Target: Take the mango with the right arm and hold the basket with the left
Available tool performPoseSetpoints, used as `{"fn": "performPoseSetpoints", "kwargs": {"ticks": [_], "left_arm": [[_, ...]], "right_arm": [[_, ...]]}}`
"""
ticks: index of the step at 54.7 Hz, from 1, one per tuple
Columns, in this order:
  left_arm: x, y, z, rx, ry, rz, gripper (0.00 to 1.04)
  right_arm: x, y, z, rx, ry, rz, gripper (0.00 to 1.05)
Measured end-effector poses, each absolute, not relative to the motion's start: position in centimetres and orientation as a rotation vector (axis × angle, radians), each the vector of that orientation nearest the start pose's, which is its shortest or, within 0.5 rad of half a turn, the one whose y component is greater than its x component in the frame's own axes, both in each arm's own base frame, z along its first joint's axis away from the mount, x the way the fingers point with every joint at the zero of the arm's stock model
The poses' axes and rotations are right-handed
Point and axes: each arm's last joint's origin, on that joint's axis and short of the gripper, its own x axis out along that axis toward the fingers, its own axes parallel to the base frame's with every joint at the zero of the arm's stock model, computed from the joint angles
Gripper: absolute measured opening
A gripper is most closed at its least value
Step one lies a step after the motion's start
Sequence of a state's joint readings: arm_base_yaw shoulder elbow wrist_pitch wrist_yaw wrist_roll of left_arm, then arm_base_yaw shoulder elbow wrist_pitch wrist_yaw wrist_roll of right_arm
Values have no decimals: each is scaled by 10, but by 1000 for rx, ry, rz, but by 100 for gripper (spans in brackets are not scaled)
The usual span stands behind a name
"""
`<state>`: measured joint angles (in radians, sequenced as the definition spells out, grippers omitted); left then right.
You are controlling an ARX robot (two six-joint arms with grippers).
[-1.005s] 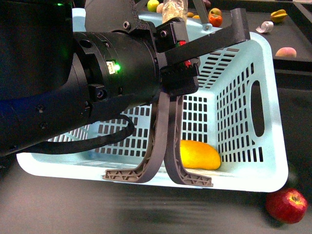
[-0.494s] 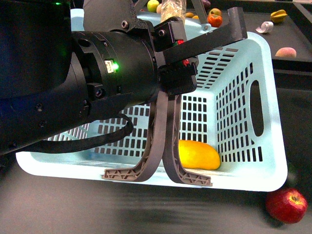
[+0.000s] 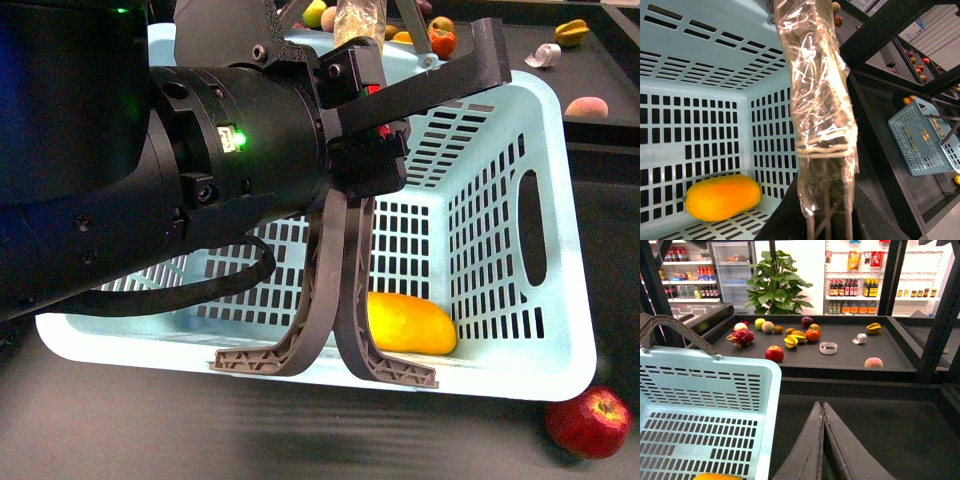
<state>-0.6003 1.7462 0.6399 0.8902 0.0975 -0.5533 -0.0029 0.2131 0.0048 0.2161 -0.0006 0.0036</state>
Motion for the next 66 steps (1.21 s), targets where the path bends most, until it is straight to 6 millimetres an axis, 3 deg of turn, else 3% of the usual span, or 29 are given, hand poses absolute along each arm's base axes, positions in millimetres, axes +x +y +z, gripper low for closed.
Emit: {"fn": "performPoseSetpoints", "kwargs": {"ticks": [20, 55, 66], "left_arm": [[266, -185, 151, -473, 399, -616, 7], [266, -185, 151, -473, 399, -616, 7], [266, -185, 151, -473, 399, -616, 7]], "right_arm": [[98, 0, 165, 3, -2, -2, 2], [98, 0, 165, 3, -2, -2, 2], [98, 0, 165, 1, -2, -2, 33]]}}
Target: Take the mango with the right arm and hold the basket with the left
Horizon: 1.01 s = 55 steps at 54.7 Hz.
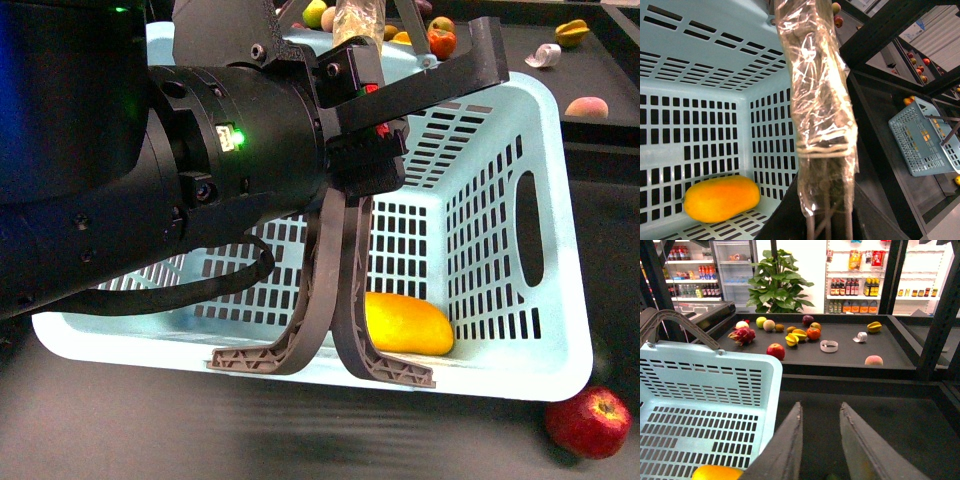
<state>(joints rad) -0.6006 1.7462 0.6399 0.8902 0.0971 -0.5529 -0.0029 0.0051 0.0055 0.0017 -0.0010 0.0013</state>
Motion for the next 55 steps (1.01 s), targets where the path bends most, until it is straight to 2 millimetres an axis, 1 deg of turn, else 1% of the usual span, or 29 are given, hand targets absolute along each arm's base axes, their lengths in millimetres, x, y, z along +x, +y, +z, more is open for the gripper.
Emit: {"fn": "performPoseSetpoints", "kwargs": {"ticks": [7, 8, 10, 11, 13, 14, 16, 18, 22, 24, 29, 35, 42, 44, 48, 49, 55], "left_arm": [[266, -185, 151, -473, 399, -616, 7], [266, -185, 151, -473, 399, -616, 7], [266, -185, 151, -473, 399, -616, 7], [266, -185, 151, -473, 399, -616, 7], [265, -185, 151, -462, 391, -603, 7], [265, -187, 151, -442, 374, -567, 7], [264, -189, 150, -391, 341, -491, 7], [262, -190, 149, -338, 309, -383, 7], [263, -192, 150, -308, 269, -258, 7], [266, -192, 153, -303, 247, -193, 7], [273, -189, 159, -331, 217, -82, 7], [286, -177, 162, -425, 195, 91, 7], [295, -162, 161, -606, 182, 245, 7], [299, -156, 160, -704, 163, 297, 7], [305, -150, 158, -825, 143, 365, 7], [306, -149, 158, -829, 143, 374, 7], [316, -138, 154, -986, 122, 453, 7]], "right_arm": [[98, 0, 165, 1, -2, -2, 54], [98, 0, 165, 1, -2, -2, 56], [98, 0, 165, 1, -2, -2, 63], [98, 0, 165, 1, -2, -2, 65], [98, 0, 165, 1, -2, -2, 72], [98, 0, 165, 1, -2, -2, 74], [98, 0, 165, 1, -2, -2, 81], [98, 0, 165, 1, -2, -2, 86], [98, 0, 165, 1, -2, -1, 98], [98, 0, 165, 2, -2, -2, 99], [98, 0, 165, 1, -2, -2, 96], [98, 0, 165, 2, -2, -2, 97], [98, 0, 165, 1, -2, -2, 97], [98, 0, 165, 1, -2, -1, 97], [98, 0, 165, 1, -2, -2, 97], [98, 0, 165, 1, -2, -2, 97], [98, 0, 165, 1, -3, -2, 97]]}}
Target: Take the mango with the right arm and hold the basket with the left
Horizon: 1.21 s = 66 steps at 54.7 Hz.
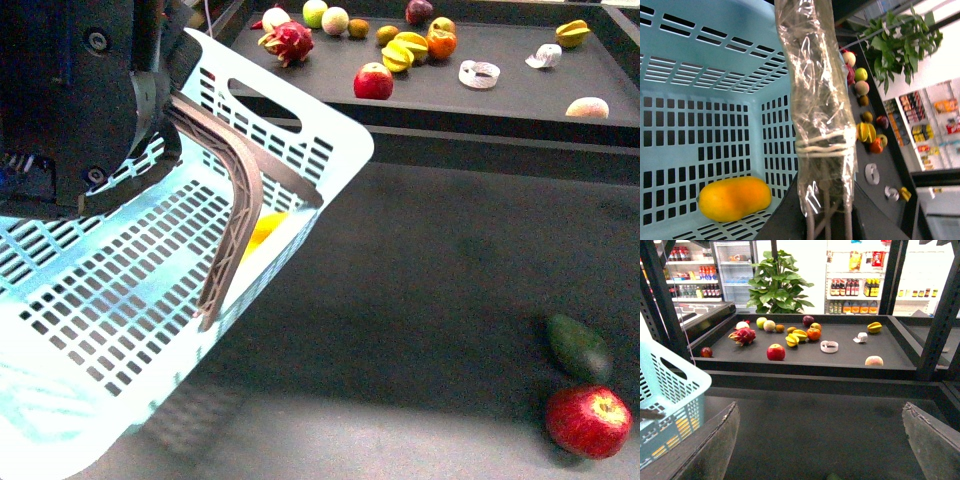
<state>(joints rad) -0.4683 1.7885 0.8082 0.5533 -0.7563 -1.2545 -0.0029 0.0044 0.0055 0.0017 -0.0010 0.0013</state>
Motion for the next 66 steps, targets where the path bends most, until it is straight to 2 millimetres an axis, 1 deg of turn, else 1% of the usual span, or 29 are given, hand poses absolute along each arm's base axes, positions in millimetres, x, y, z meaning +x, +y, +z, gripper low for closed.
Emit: {"fn": "performPoseSetpoints", "kwargs": {"ticks": [6, 17, 32, 38, 39, 42, 43, 45, 47, 48, 53, 54, 59, 62, 66], "left_arm": [[323, -125, 144, -1108, 91, 520, 7], [329, -103, 128, -1199, 22, 596, 7], [328, -101, 115, -1310, 32, 618, 7], [328, -101, 111, -1334, 37, 632, 26], [328, -101, 111, -1338, 36, 633, 28], [327, -101, 110, -1345, 38, 643, 38], [327, -101, 110, -1347, 38, 644, 40], [327, -101, 109, -1349, 42, 648, 48], [325, -102, 109, -1344, 39, 654, 59], [325, -102, 109, -1344, 39, 654, 60], [323, -104, 115, -1336, 35, 657, 79], [322, -104, 116, -1334, 36, 658, 81], [316, -108, 125, -1320, 58, 655, 98], [310, -113, 132, -1312, 81, 654, 96], [302, -116, 139, -1307, 97, 644, 97]], "right_arm": [[98, 0, 165, 1, -3, -2, 97], [98, 0, 165, 1, -3, -2, 97], [98, 0, 165, 1, -3, -2, 97], [98, 0, 165, 1, -3, -2, 97], [98, 0, 165, 1, -3, -2, 97], [98, 0, 165, 2, -3, -2, 97], [98, 0, 165, 1, -3, -2, 97], [98, 0, 165, 1, -3, -2, 97], [98, 0, 165, 1, -3, -2, 97], [98, 0, 165, 1, -3, -2, 97], [98, 0, 165, 1, -3, -2, 97], [98, 0, 165, 2, -3, -2, 97], [98, 0, 165, 2, -3, -2, 97], [98, 0, 165, 1, -3, -2, 97], [98, 0, 165, 2, -3, -2, 97]]}}
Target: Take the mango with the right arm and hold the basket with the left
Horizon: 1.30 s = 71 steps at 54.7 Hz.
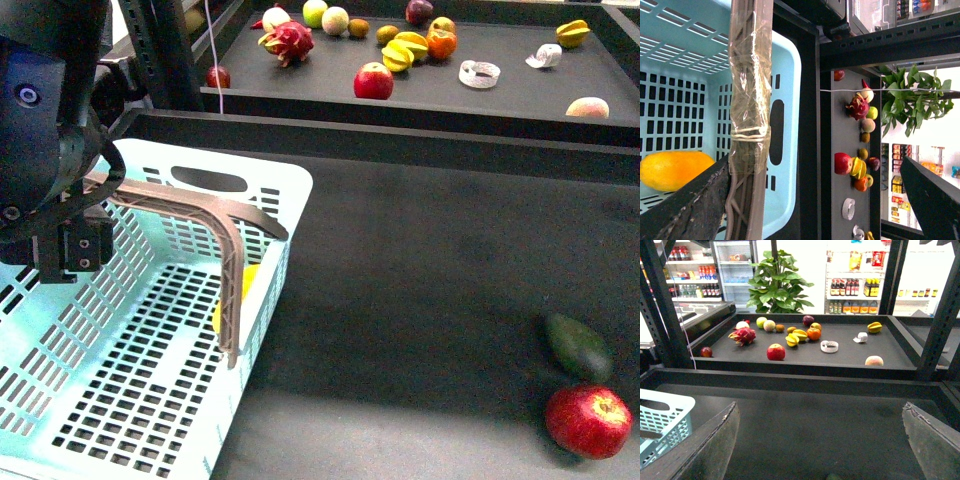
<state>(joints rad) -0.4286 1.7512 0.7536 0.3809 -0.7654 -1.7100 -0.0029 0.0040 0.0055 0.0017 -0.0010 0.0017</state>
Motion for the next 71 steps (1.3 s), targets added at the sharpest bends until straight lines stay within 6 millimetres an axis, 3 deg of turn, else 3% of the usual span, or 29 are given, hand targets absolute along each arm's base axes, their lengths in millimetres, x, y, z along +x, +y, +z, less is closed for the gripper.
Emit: {"fn": "performPoseSetpoints", "kwargs": {"ticks": [15, 39, 47, 58, 62, 64, 67, 71], "left_arm": [[277, -105, 162, -1303, 57, 654, 97], [231, -36, 199, -1147, -98, 824, 97], [215, -11, 201, -1077, -143, 849, 97], [212, -7, 201, -996, -108, 864, 97], [211, 2, 192, -941, 14, 565, 85], [203, 4, 185, -755, 49, 298, 74], [194, 2, 186, -537, 30, 98, 64], [185, -1, 189, -257, 2, -4, 49]], "right_arm": [[98, 0, 165, 1, -3, -2, 97], [98, 0, 165, 1, -3, -2, 97], [98, 0, 165, 1, -3, -2, 97], [98, 0, 165, 2, -3, -2, 97], [98, 0, 165, 1, -3, -2, 97], [98, 0, 165, 2, -3, -2, 97], [98, 0, 165, 2, -3, -2, 97], [98, 0, 165, 1, -3, 1, 97]]}}
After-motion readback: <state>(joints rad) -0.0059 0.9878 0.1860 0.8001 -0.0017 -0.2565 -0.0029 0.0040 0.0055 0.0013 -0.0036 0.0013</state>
